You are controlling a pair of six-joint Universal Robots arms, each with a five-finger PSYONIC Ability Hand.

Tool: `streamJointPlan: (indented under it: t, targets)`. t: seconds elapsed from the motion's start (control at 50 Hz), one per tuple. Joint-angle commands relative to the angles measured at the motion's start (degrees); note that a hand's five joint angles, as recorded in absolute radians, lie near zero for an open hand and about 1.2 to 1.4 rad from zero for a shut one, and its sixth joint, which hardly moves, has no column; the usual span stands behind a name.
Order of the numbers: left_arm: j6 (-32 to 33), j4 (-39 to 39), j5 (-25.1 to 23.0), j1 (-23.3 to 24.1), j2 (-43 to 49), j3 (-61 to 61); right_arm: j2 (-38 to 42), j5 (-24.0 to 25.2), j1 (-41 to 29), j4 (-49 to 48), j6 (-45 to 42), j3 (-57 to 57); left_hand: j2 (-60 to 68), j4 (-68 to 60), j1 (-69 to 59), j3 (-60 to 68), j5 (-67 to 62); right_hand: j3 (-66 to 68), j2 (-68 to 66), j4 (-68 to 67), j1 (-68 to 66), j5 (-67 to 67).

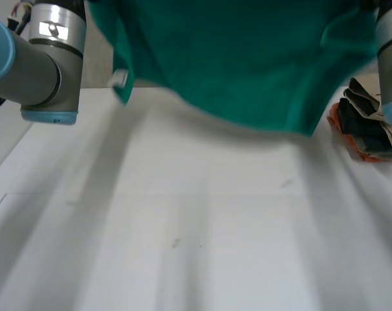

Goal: Fold the laundry.

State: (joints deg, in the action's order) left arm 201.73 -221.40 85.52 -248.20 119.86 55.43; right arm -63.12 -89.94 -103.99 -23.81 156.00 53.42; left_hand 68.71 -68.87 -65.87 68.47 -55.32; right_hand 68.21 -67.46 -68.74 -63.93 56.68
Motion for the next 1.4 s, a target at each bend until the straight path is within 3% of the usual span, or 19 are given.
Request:
streamJointPlan:
  t: [0.02,0.14,0.26,0.36,0.5,0.52,0.58,0.6,0.64,0.74,0.86,0.94,1.04,1.14,1.34,1.4]
  targets:
    - [-0.37,-2.20,1.05,0.00,-1.46,7.49,-3.06,2.75,0.10,-4.24,1.33,5.20,11.29,-11.13,-14.13,11.53,-14.68,11.79,-12.54,-11.26,-16.07,13.32]
    - [-0.11,2.53,0.09,-0.62,-3.93,21.52,-1.84,9.51,0.71,9.98,0.98,9.23,11.29,-11.13,-14.13,11.53,-14.68,11.79,-12.54,-11.26,-16.07,13.32]
    - [0.51,7.46,-0.79,-0.97,-3.49,35.51,2.73,12.69,0.72,21.41,-1.83,17.22,11.29,-11.13,-14.13,11.53,-14.68,11.79,-12.54,-11.26,-16.07,13.32]
    - [1.82,15.18,-0.36,-0.88,-3.84,44.39,5.20,12.43,0.54,24.51,-7.01,25.22,11.29,-11.13,-14.13,11.53,-14.68,11.79,-12.54,-11.26,-16.07,13.32]
    - [5.25,28.72,0.26,-0.88,-6.56,47.05,4.94,12.77,0.63,24.16,-9.57,32.70,11.29,-11.13,-14.13,11.53,-14.68,11.79,-12.54,-11.26,-16.07,13.32]
    - [6.04,32.13,0.70,-0.97,-8.22,46.79,4.85,12.86,0.63,23.99,-9.57,33.15,-1.85,2.00,-1.00,-1.61,-1.55,11.79,-12.54,-11.26,-16.07,13.32]
    - [7.19,36.20,1.05,-0.88,-10.77,45.91,4.59,12.87,0.71,22.76,-9.57,35.34,-21.25,21.41,18.41,-21.02,17.86,11.79,-12.54,-11.26,-16.07,13.32]
    - [7.54,38.04,1.14,-0.62,-12.44,44.34,4.41,12.86,0.71,22.41,-9.57,35.87,-35.81,35.97,32.97,-35.57,32.42,11.79,-12.54,-11.26,-16.07,13.32]
    - [7.46,38.76,1.23,-0.36,-13.94,42.58,3.53,12.86,0.45,21.62,-9.57,36.84,-41.49,41.64,38.65,-41.25,38.09,11.79,-12.54,-11.26,-16.07,13.32]
    - [6.31,39.20,0.88,-0.44,-15.27,35.81,0.19,12.78,-0.07,19.33,-9.57,39.82,-40.17,40.33,37.33,-39.93,36.77,11.79,-12.54,-11.26,-16.07,13.32]
    - [3.68,43.32,1.14,-0.62,-5.44,24.83,-0.16,12.42,-0.16,18.10,-9.66,40.89,-38.31,38.47,35.47,-38.07,34.92,11.79,-12.54,-11.26,-16.07,13.32]
    - [3.15,50.26,1.49,-1.06,1.51,18.15,-0.16,12.42,0.01,18.10,-9.66,41.24,-39.15,39.31,36.31,-38.91,35.76,11.79,-12.54,-11.26,-16.07,13.32]
    - [2.97,57.12,6.57,-1.49,8.54,13.13,-0.25,12.42,0.54,18.01,-9.75,41.50,-39.15,39.31,36.31,-38.92,35.76,11.79,-12.54,-11.26,-16.07,13.32]
    - [3.06,57.57,9.67,-2.55,9.17,14.18,-0.34,12.42,0.63,18.01,-9.75,41.59,-38.31,38.47,35.47,-38.07,34.92,11.79,-12.54,-11.26,-16.07,13.32]
    - [3.32,56.16,5.36,-2.90,10.31,16.02,-0.95,12.42,0.28,17.92,-9.75,41.85,-33.10,33.26,30.26,-32.87,29.71,11.79,-12.54,-11.26,-16.07,13.32]
    - [3.41,55.90,4.04,-3.78,10.84,15.85,-1.48,12.42,0.36,17.48,-9.75,42.03,-17.36,17.52,14.52,-17.13,13.97,11.79,-12.54,-11.26,-16.07,13.32]
